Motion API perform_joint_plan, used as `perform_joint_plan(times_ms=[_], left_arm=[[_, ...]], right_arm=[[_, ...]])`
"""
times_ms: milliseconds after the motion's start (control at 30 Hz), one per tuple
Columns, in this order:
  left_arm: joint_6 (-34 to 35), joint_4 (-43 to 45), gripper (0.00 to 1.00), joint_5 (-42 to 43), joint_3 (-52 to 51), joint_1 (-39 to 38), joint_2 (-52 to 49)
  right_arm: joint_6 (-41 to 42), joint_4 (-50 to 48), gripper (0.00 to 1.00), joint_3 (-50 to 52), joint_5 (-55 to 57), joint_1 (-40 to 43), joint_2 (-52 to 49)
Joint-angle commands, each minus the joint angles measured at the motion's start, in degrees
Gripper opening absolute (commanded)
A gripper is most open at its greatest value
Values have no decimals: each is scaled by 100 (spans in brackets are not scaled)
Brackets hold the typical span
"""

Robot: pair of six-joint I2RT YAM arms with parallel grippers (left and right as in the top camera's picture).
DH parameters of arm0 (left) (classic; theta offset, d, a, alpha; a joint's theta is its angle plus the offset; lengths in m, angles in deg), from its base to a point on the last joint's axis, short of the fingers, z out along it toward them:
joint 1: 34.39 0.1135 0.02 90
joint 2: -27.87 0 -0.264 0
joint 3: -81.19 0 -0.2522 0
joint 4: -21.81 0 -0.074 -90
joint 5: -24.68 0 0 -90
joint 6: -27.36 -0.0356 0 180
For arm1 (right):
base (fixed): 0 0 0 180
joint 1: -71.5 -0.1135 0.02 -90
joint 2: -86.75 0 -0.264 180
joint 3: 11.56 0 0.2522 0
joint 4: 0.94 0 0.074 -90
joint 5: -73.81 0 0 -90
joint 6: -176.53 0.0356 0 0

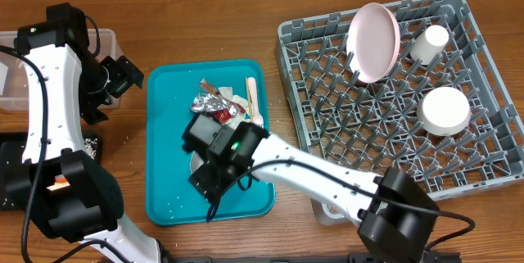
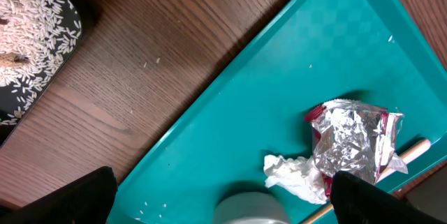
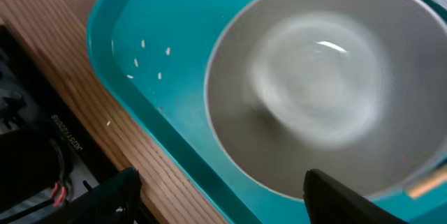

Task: Sort waste into correct bins and load items into the dishwasher rack
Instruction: 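Lower the right gripper onto the grey bowl rim and grasp it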

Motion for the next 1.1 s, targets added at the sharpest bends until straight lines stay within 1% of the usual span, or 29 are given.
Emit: perform_joint_plan(times_ms=[0,67,167,300,400,700,833,900,1067], left_arm=[[-26,17,100,20,120,-4,55],[-28,15,100,17,120,-4,55],[-31,0,100,-7,120,-2,55],[-28,-7,100,-105,120,-4,55],[-28,-4,100,-140,120,-4,55],[-31,-7,100,-140,120,-4,55],[-31,-7,100,-153,120,-2,55],[-31,-4,100,-153,120,-2,55],[-76,-7,100,-153,120,-2,55]], right_arm=[[-323,-98,78,-101,330,-142,-173],[-426,-210,78,-101,328,-175,-271],[-511,-343,74,-101,330,-175,-437],[-662,-424,73,-101,361,-157,-638],[-660,-466,72,-101,393,-157,-686],[-656,-520,61,-101,389,-157,-820],[-658,-549,59,-101,374,-157,-844],[-656,-566,56,-101,374,-157,-846],[-656,-595,55,-101,374,-157,-905]])
